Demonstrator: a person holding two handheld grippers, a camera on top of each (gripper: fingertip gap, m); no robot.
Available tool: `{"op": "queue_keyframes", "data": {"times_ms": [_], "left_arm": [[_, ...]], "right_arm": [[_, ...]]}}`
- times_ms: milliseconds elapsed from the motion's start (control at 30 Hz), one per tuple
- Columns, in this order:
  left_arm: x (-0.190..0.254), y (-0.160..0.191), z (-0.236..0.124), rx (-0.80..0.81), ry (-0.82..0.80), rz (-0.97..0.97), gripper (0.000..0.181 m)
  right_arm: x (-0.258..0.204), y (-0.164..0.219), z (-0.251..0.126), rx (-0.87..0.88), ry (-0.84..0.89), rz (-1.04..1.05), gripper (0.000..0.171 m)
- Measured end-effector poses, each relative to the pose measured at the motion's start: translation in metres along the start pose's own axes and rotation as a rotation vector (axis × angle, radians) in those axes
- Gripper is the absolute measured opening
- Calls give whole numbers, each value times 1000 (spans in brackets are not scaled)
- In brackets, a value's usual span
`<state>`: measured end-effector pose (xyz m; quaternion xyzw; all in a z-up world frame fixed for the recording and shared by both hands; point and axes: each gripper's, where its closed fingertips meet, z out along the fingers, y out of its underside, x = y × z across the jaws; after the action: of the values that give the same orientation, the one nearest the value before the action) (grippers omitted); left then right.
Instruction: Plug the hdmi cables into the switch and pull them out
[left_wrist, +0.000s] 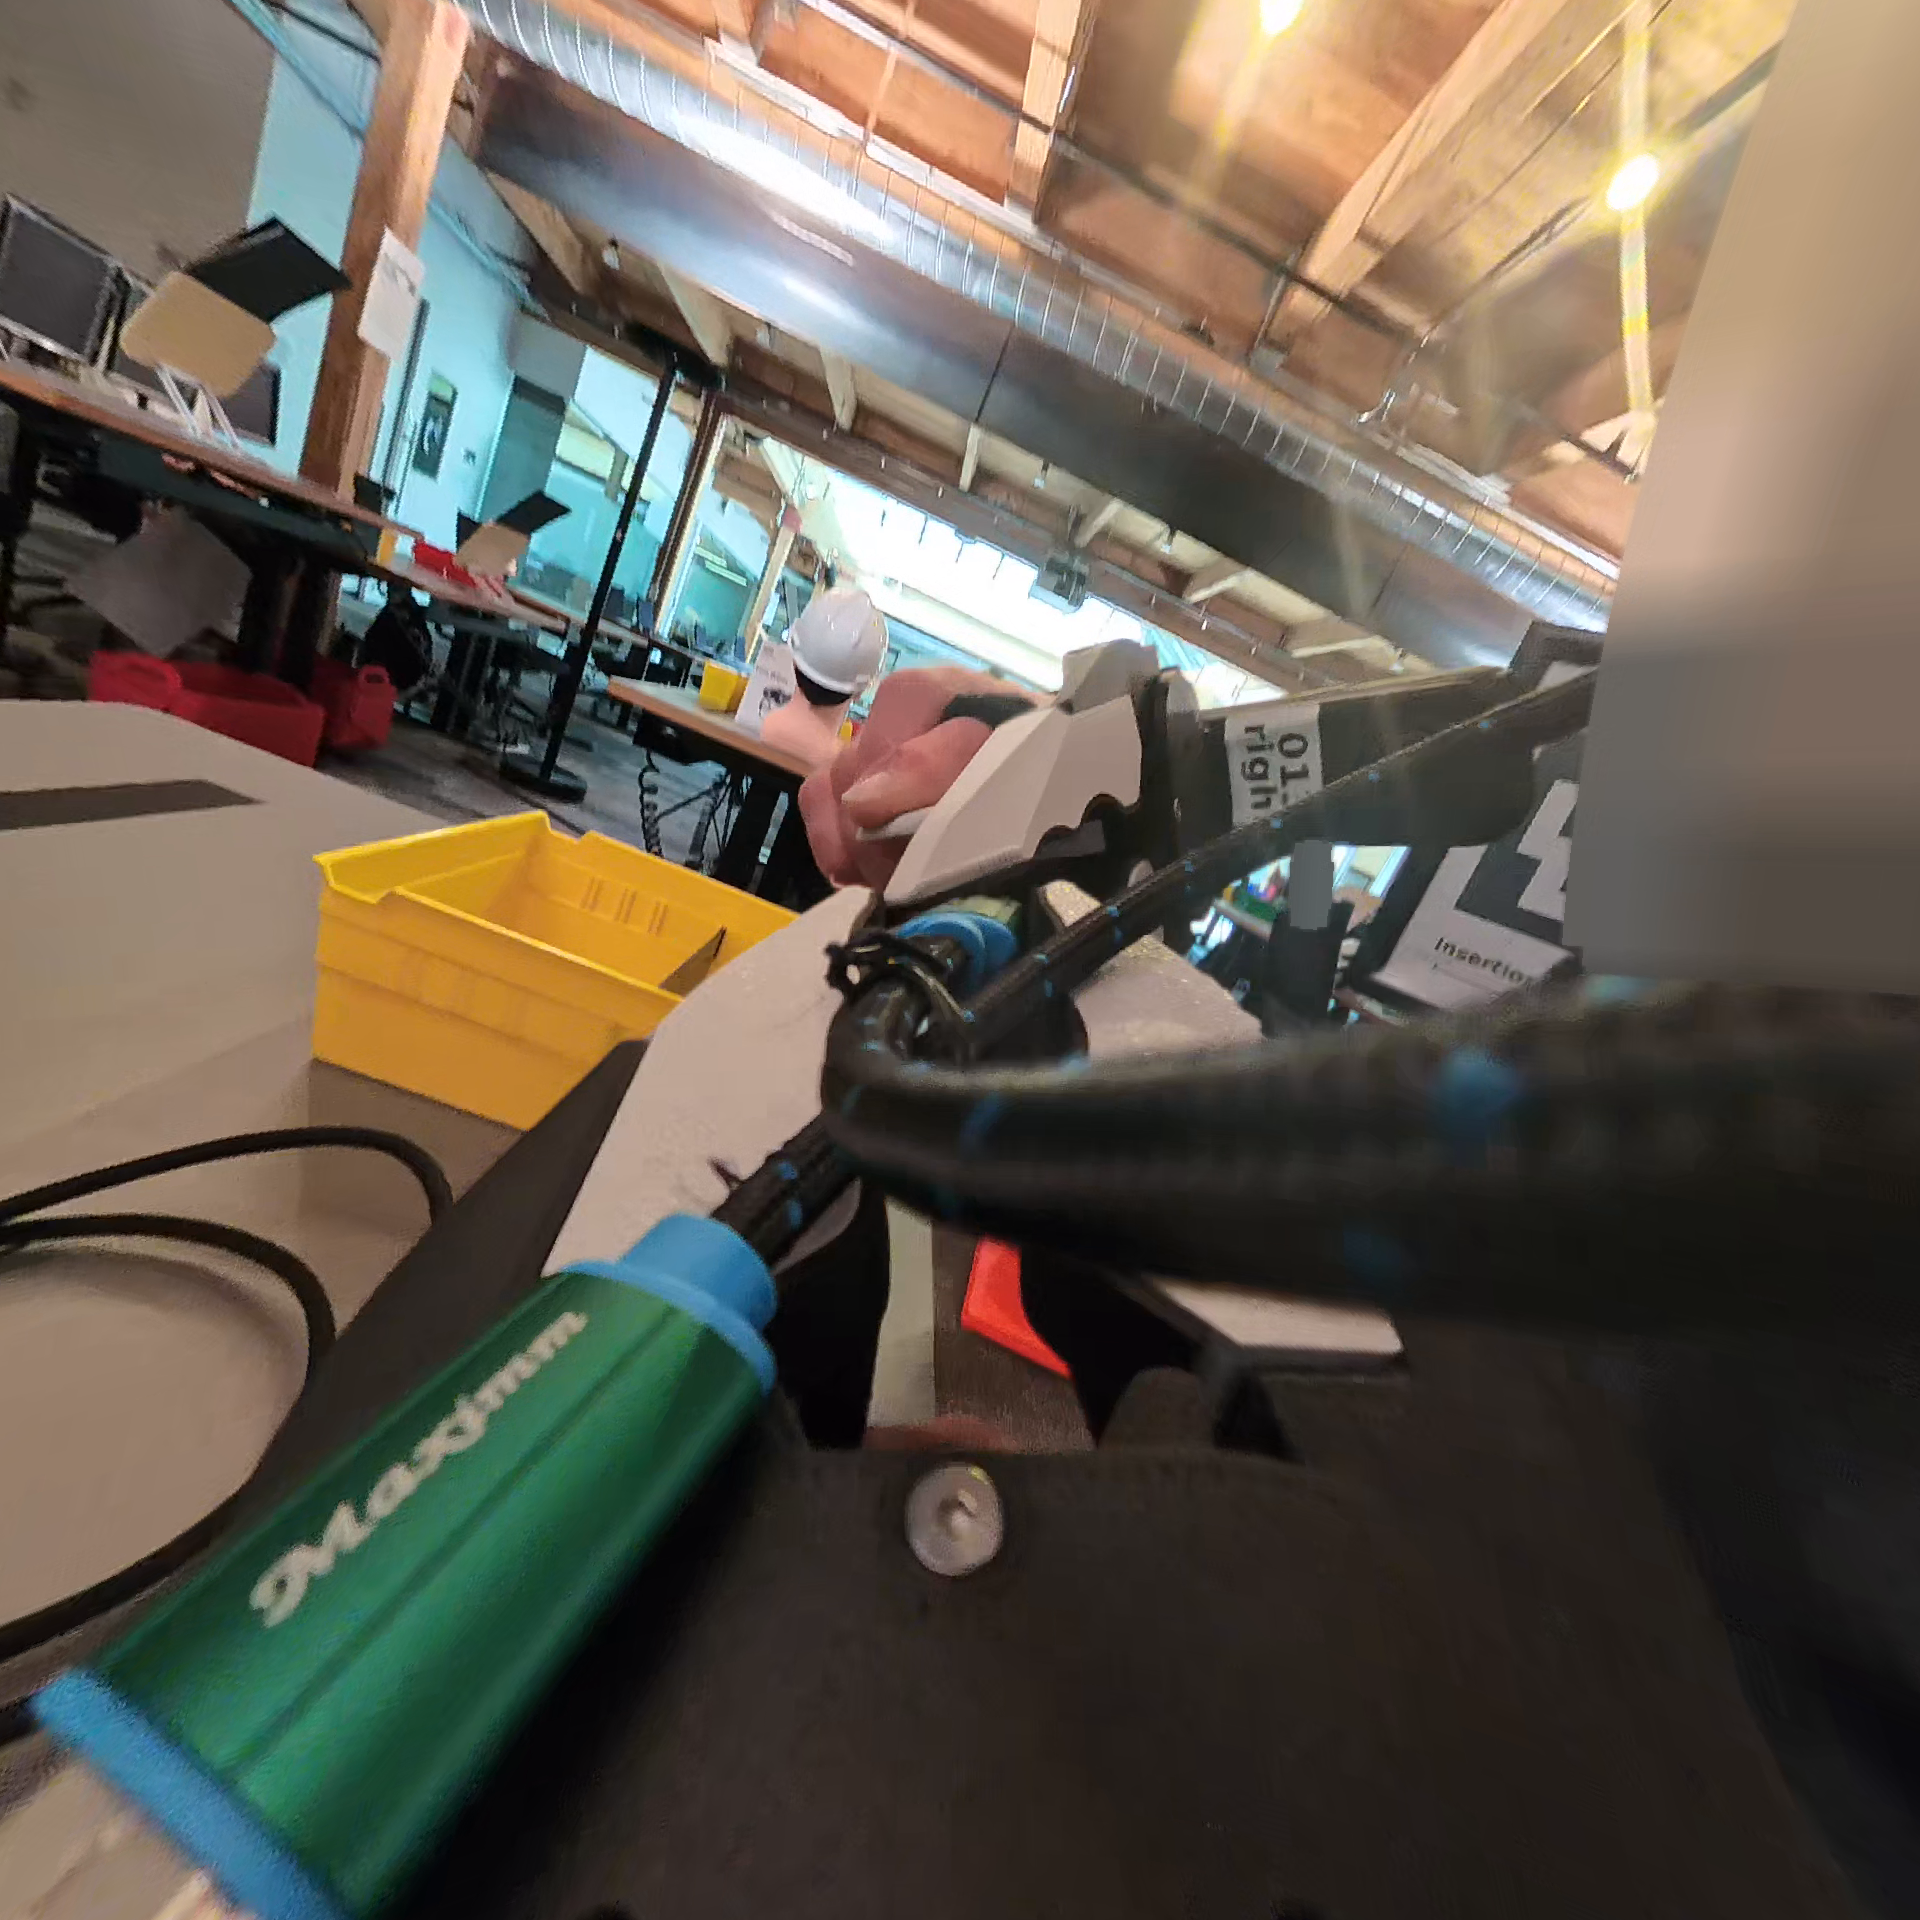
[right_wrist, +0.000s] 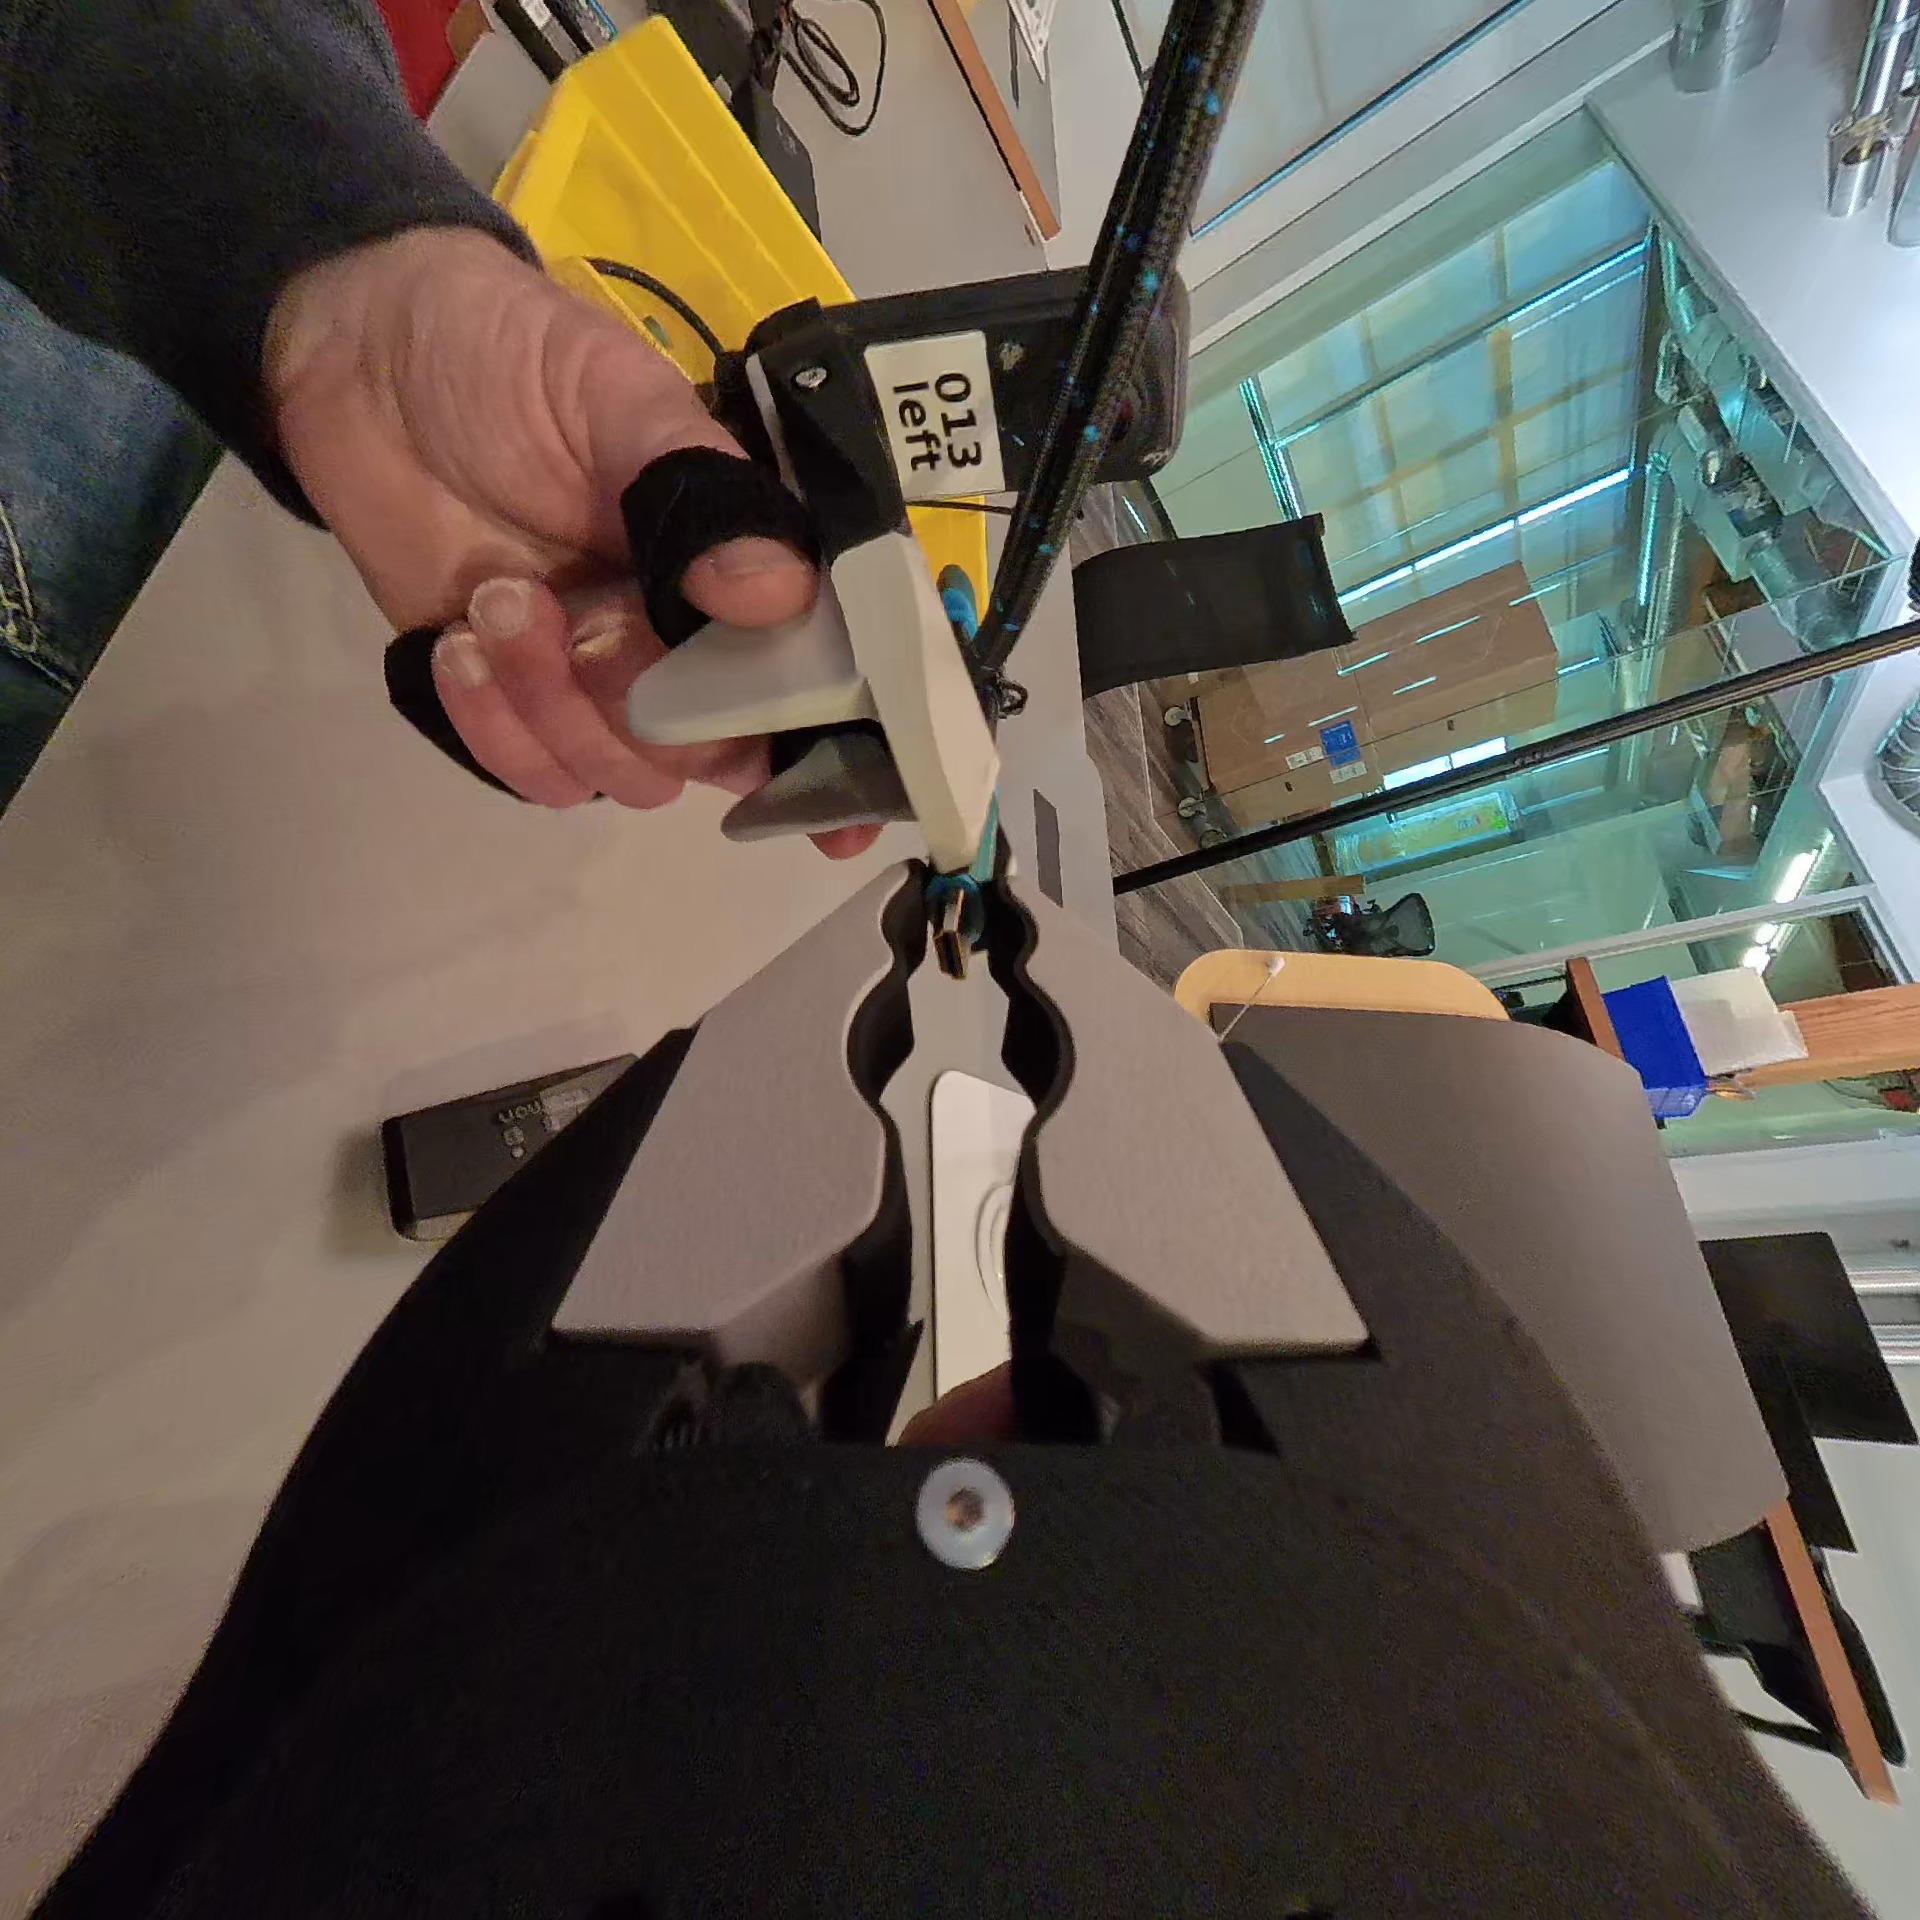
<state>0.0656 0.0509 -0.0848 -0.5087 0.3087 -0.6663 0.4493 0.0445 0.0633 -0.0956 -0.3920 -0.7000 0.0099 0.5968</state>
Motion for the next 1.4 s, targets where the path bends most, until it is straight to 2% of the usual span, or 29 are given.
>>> {"op": "queue_keyframes", "data": {"times_ms": [33,333,900,1400], "left_arm": [[-1,3,0,-31,-4,-5,26],[-1,11,-1,-180,-15,-20,22],[-9,8,-6,-136,-70,-8,22],[-6,5,-1,-121,-88,6,22]], "right_arm": [[0,2,-1,-6,2,-7,9],[-3,4,-3,-12,-9,-29,9],[0,9,-1,-30,94,-1,9],[4,7,-6,-56,164,-78,8]]}}
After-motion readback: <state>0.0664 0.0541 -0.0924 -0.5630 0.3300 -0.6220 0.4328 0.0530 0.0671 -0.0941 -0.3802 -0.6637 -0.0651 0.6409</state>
